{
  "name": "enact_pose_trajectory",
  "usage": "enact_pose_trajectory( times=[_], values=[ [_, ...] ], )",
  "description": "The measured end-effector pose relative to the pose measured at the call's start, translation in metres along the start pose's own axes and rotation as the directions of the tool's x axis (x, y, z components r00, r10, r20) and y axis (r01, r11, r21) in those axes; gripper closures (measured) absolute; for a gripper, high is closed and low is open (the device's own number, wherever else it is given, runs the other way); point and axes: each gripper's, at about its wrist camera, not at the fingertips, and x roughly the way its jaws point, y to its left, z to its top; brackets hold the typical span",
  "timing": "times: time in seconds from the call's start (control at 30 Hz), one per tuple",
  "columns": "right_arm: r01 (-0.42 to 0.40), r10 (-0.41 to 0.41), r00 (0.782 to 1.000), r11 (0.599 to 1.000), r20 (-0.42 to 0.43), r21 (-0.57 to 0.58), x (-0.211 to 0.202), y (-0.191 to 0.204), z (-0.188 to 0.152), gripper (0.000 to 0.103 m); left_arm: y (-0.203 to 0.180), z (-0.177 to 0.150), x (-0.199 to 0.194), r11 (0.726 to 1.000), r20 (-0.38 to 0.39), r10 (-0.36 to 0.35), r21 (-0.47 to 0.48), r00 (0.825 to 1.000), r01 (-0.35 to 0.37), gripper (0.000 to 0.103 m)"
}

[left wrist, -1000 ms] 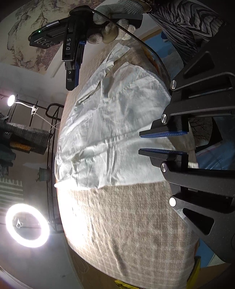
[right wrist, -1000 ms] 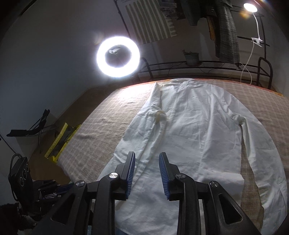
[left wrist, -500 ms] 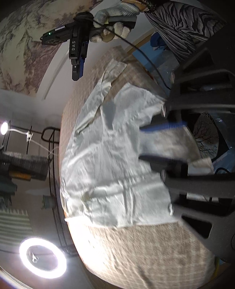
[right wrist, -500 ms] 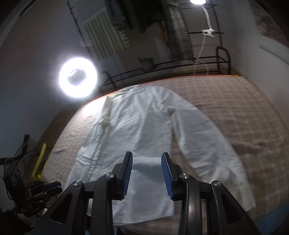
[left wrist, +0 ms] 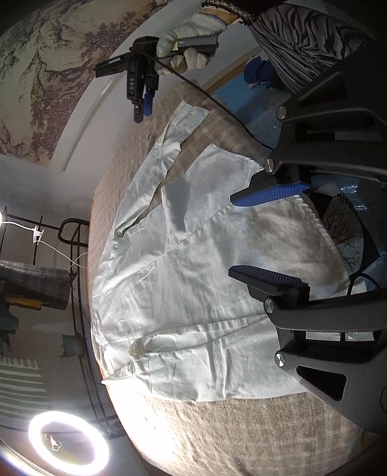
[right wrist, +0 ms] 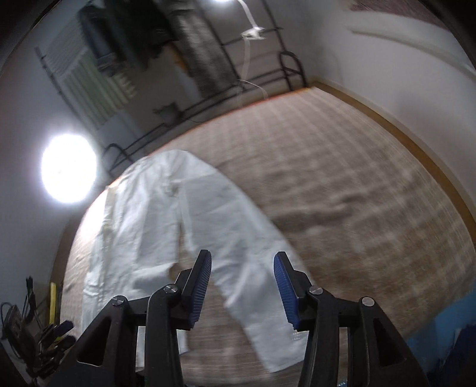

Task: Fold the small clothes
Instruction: 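Lift both grippers away from the shirt, then grasp the shirt's side edge with the right gripper and lift it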

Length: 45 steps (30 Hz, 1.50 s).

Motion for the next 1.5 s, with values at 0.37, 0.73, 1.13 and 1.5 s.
enact_pose_trajectory(
  times=[0.37,0.73,1.13,1.5],
  values=[
    [0.082,-0.08,0.989,0.997,-0.125,0.012,0.053,-0.032,0.001,0.057,0.009,0.002,0.026,1.0,-0.055,0.01,-0.018,0.998,-0.011,0.061],
    [0.095,-0.105,0.98,0.994,-0.171,-0.061,0.067,-0.024,-0.002,0.1,0.014,-0.001,0.03,1.0,-0.062,0.014,-0.024,0.998,-0.015,0.061],
    [0.036,-0.04,0.999,0.993,-0.033,-0.109,0.03,0.032,0.011,0.103,0.017,-0.004,0.023,0.999,-0.047,0.02,-0.026,0.999,-0.022,0.061],
    [-0.032,0.024,0.999,0.893,-0.025,-0.448,0.032,0.169,-0.027,0.103,0.028,-0.007,0.015,0.997,-0.033,0.03,-0.064,0.999,-0.032,0.061]
  ],
)
